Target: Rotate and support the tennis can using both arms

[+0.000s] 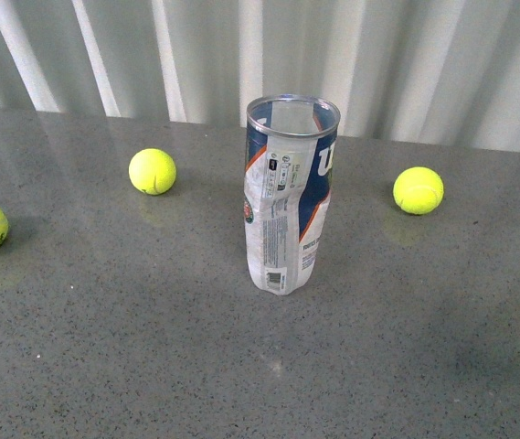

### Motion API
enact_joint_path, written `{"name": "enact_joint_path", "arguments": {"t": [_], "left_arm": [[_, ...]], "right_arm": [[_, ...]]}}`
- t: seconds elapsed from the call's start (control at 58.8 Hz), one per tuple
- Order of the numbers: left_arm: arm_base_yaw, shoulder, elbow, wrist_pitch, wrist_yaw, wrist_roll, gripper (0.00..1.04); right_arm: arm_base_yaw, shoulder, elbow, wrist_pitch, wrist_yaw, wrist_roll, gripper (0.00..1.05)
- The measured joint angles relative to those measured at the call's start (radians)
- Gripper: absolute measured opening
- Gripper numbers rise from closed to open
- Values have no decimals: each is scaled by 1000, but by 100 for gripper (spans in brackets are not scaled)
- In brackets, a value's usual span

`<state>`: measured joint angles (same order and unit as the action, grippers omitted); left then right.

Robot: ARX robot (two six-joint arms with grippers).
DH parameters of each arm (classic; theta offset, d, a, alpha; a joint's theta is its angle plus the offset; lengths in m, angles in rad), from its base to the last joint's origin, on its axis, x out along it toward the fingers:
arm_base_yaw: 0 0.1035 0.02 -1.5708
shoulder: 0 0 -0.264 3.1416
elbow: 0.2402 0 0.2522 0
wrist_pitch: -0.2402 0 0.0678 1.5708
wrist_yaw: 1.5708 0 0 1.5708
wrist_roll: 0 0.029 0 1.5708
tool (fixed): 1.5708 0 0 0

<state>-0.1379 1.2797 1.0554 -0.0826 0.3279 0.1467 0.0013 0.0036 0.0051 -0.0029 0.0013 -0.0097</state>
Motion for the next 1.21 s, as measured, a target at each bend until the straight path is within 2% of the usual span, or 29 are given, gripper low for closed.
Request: {"name": "enact_joint_path", "arguments": {"t": [0.153,0.272,0.306,0.357,0.391,0.442,0.493,0.799,0.936,1.021,1.208], "left_arm": [[175,-145,-205,0,71,-135,98],[292,-249,-312,5,106,-176,97],[316,-291,-389,141,8,-172,90],[344,-341,-496,329,-72,-166,81],[357,-368,-556,420,-89,-164,76],[359,-409,-640,523,-113,-162,67],[350,-443,-697,563,-130,-159,58],[262,-592,-869,580,-207,-155,5],[237,-651,-914,565,-233,-152,4],[167,-696,-939,546,-319,-152,4],[137,-780,-979,501,-326,-152,4]], "right_arm": [[0,0,0,0,0,0,98],[0,0,0,0,0,0,98],[0,0,0,0,0,0,98],[0,0,0,0,0,0,98],[0,0,0,0,0,0,98],[0,0,0,0,0,0,98],[0,0,0,0,0,0,98],[0,0,0,0,0,0,98],[0,0,0,0,0,0,98],[0,0,0,0,0,0,98],[0,0,0,0,0,0,98]]}}
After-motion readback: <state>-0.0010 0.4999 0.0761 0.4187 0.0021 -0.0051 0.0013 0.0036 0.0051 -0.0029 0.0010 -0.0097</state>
